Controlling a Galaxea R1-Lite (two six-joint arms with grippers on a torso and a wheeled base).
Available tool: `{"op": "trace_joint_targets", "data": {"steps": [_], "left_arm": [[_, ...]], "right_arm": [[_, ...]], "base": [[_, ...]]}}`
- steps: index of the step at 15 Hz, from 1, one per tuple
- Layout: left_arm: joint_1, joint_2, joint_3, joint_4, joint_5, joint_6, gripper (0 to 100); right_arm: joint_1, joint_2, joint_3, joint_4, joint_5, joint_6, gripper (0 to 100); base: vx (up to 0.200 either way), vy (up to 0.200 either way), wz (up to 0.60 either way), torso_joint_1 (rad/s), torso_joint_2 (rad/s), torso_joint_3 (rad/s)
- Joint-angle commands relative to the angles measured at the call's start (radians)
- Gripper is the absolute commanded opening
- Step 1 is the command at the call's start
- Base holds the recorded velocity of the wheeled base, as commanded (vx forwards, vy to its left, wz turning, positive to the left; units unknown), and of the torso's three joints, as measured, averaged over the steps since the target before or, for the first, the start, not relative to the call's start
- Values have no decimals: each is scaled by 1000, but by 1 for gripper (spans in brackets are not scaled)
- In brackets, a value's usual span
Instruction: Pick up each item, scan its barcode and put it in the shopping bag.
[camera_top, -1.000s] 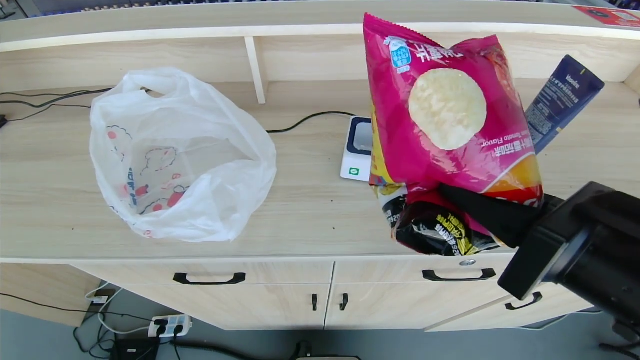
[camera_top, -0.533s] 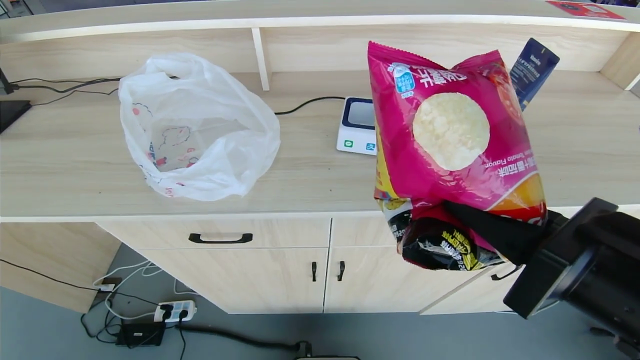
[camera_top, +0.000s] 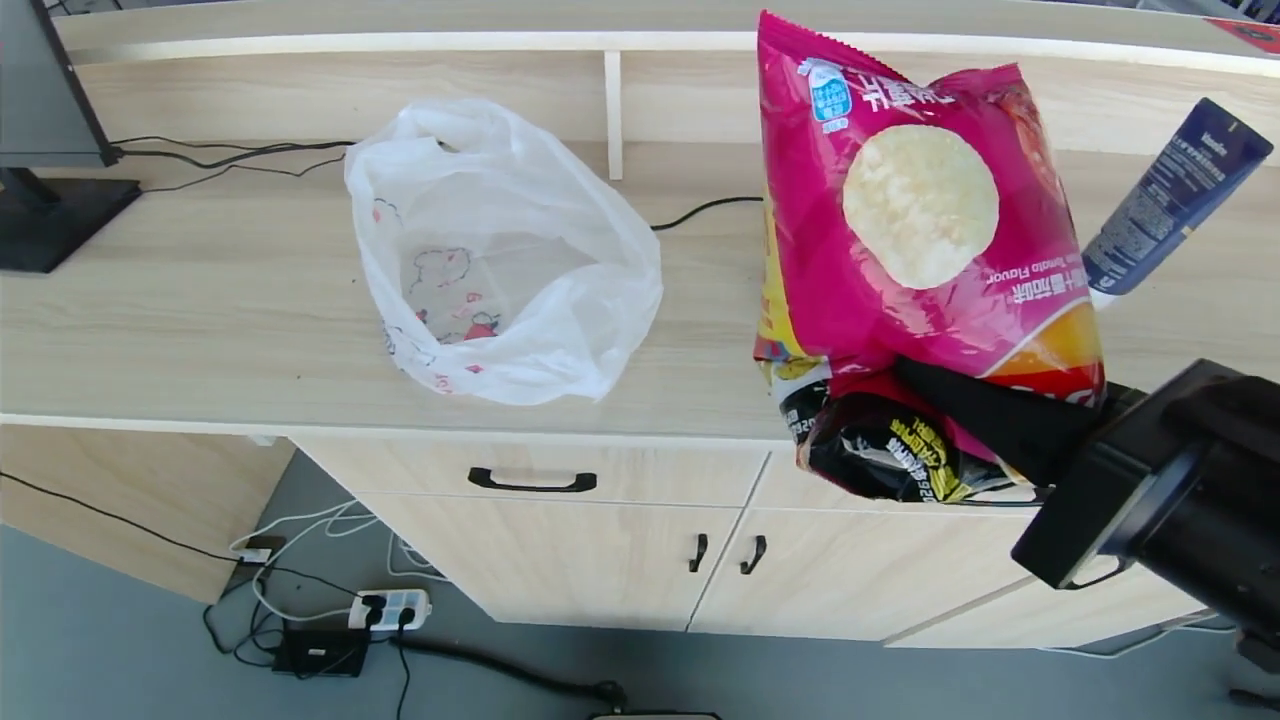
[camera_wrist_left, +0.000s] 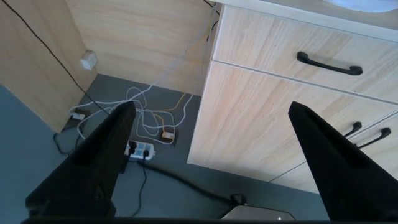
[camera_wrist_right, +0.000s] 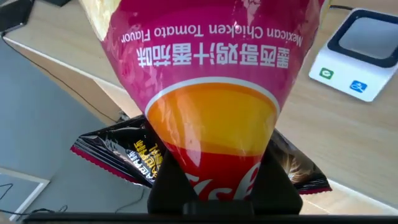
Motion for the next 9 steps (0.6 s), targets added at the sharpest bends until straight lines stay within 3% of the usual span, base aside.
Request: {"op": "trace_joint_targets", "data": {"steps": [1, 3, 9], "left_arm": [[2, 0, 0, 0, -2, 1, 100], [2, 0, 0, -2, 0, 1, 100], [2, 0, 0, -3, 0, 2, 100]], "right_arm": [[-31, 60, -58, 0, 14, 10, 0], [-64, 117, -129, 0, 71, 12, 0], [-126, 485, -577, -59, 183, 71, 0]], "base": [[0, 0, 600, -2, 2, 2], [0, 0, 600, 7, 7, 5], [0, 0, 0, 0, 0, 0]]}}
